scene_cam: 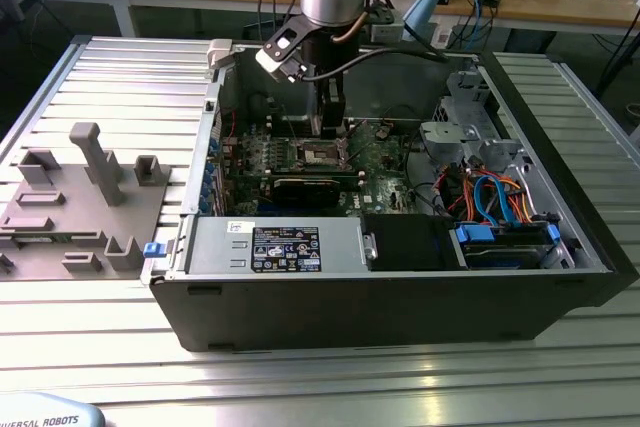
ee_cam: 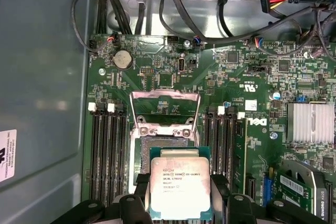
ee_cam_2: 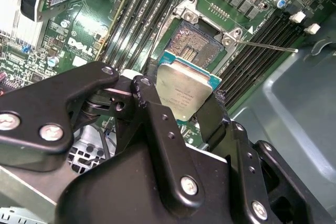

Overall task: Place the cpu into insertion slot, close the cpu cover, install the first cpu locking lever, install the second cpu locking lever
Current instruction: 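Place the cpu into insertion slot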

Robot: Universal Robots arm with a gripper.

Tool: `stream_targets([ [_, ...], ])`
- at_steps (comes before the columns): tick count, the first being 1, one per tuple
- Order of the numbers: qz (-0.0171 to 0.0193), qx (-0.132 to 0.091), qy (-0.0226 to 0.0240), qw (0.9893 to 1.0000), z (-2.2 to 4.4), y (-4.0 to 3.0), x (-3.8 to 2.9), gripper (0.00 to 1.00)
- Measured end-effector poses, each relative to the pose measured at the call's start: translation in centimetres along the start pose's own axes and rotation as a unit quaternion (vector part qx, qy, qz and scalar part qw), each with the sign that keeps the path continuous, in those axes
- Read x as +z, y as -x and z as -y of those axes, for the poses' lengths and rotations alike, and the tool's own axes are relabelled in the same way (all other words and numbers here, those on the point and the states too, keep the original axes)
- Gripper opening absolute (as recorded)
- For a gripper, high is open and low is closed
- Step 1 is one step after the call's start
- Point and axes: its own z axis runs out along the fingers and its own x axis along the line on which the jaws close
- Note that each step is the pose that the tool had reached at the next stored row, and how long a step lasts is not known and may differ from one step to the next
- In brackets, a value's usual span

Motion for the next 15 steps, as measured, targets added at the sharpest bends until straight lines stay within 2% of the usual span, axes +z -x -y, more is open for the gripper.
stream_targets([
  [6, 0.0002, 0.0, 0.0, 1.0, 0.04, -0.01, 0.43, 0.54],
  [11, 0.0061, 0.0, -0.0002, 1.0, 0.08, -0.22, 0.69, 0.54],
  [15, 0.0069, 0.0, -0.0003, 1.0, 0.19, -0.38, 0.97, 0.54],
])
